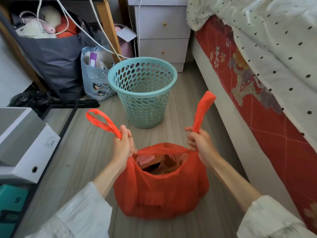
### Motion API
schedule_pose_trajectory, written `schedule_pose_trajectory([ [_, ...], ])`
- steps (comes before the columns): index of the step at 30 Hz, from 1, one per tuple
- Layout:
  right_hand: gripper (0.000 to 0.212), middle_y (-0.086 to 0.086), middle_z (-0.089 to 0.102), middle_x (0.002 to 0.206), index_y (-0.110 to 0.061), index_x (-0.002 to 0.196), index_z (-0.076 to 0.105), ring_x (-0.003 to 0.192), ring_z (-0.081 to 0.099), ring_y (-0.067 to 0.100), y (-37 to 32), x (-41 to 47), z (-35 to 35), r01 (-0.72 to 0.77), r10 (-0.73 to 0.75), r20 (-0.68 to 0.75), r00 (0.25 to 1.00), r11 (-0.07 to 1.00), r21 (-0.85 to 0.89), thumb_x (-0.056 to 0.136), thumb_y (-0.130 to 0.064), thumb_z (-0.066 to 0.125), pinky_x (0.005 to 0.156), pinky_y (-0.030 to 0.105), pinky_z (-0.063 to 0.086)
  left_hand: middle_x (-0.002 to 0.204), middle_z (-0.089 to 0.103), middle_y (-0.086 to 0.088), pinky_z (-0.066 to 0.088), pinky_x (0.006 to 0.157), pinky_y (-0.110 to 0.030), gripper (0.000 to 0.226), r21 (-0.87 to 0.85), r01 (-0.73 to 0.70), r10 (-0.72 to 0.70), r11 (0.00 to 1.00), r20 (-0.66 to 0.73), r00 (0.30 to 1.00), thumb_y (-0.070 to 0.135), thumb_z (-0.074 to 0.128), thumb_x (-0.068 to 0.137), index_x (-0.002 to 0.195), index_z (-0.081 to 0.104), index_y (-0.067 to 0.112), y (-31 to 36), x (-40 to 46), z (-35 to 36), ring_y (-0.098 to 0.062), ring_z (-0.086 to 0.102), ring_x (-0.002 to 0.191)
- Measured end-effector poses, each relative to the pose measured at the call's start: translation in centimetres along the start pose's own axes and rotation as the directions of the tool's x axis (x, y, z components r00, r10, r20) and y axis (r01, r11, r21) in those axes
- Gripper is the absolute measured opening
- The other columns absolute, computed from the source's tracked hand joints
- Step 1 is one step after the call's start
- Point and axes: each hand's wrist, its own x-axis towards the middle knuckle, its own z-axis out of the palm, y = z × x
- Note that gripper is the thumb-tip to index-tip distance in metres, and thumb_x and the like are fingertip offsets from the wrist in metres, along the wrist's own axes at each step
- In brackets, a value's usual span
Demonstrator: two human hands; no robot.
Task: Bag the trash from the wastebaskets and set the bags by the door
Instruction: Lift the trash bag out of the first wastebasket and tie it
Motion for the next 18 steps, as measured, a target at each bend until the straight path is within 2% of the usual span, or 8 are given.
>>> schedule_pose_trajectory([
  [4,0.033,0.001,0.051,0.054,-0.012,0.076,0.059,0.04,0.049,0.003,0.5,0.3,0.0,0.082,-0.082,0.0,0.997,0.988,-0.133,0.099,-0.017,0.036,0.042,0.014,0.04,0.058,0.037,0.006,0.035,0.051,-0.025,0.015,0.138,-0.028,0.022,0.99,0.046,0.999,0.033,0.053,0.089,0.085,0.048,0.019,-0.3,0.3,-0.4,-0.003,0.038,0.044],
  [7,0.037,0.003,0.06,0.04,-0.015,0.076,0.053,0.048,0.065,0.009,0.5,0.3,-0.4,0.124,-0.13,-0.028,0.991,0.978,-0.168,0.101,-0.027,0.027,0.055,0.019,0.052,0.093,0.048,0.006,0.035,0.083,-0.021,0.039,0.337,-0.117,0.049,0.934,0.204,0.978,0.012,0.058,0.086,0.121,0.042,0.019,-1.7,-0.6,-1.2,-0.006,0.048,0.086],
  [9,0.036,0.003,0.049,0.029,-0.015,0.078,0.049,0.038,0.061,0.012,0.6,0.1,-0.7,0.127,-0.132,-0.038,0.991,0.985,-0.12,0.101,-0.029,0.024,0.048,0.019,0.05,0.103,0.054,0.003,0.036,0.09,-0.022,0.023,0.454,-0.218,0.1,0.864,0.269,0.958,0.02,0.057,0.084,0.106,0.051,0.023,-3.1,-1.2,-1.9,-0.004,0.052,0.097],
  [10,0.037,0.001,0.042,0.026,-0.015,0.077,0.048,0.03,0.053,0.012,0.7,0.0,-0.8,0.121,-0.127,-0.057,0.99,0.988,-0.101,0.101,-0.03,0.023,0.045,0.021,0.049,0.102,0.057,0.002,0.038,0.091,-0.021,0.007,0.46,-0.228,0.112,0.858,0.266,0.958,0.021,0.055,0.086,0.092,0.055,0.024,-3.4,-1.5,-2.1,0.003,0.054,0.095],
  [12,0.037,-0.005,0.028,0.026,-0.014,0.076,0.046,0.021,0.031,0.007,0.9,-0.1,-0.6,0.093,-0.099,-0.091,0.991,0.994,-0.059,0.101,-0.03,0.024,0.039,0.022,0.044,0.101,0.061,0.003,0.039,0.087,-0.009,0.026,0.347,-0.174,0.102,0.921,0.216,0.971,0.016,0.043,0.095,0.074,0.057,0.02,-3.3,-1.6,-2.0,0.017,0.056,0.089],
  [14,0.032,-0.008,0.026,0.029,-0.015,0.076,0.045,0.024,0.021,0.003,0.9,0.0,-0.1,0.05,-0.052,-0.087,0.995,0.998,-0.025,0.1,-0.029,0.03,0.032,0.015,0.031,0.082,0.068,0.004,0.043,0.087,-0.011,0.036,0.151,-0.084,0.055,0.985,0.189,0.98,0.019,0.032,0.098,0.071,0.055,0.014,-2.5,-1.4,-1.1,0.01,0.062,0.088],
  [16,0.021,-0.01,0.027,0.035,-0.016,0.085,0.046,0.027,0.02,0.0,0.8,-0.1,0.5,-0.043,0.042,-0.024,0.999,0.999,-0.018,0.098,-0.028,0.034,0.031,0.012,0.02,0.046,0.055,0.007,0.053,0.075,-0.017,0.032,-0.005,-0.045,0.045,0.999,0.194,0.98,0.019,0.029,0.098,0.072,0.047,0.014,-1.8,-1.4,0.1,-0.004,0.065,0.059],
  [18,0.014,-0.008,0.026,0.047,-0.018,0.097,0.044,0.028,0.02,-0.001,1.0,-0.4,1.2,-0.141,0.143,0.056,0.988,0.989,-0.037,0.097,-0.023,0.032,0.032,0.011,0.016,0.035,0.034,0.007,0.051,0.055,-0.019,0.029,-0.017,-0.029,0.032,0.999,0.202,0.979,0.02,0.029,0.098,0.072,0.041,0.014,-1.3,-1.8,1.2,-0.005,0.04,0.032],
])
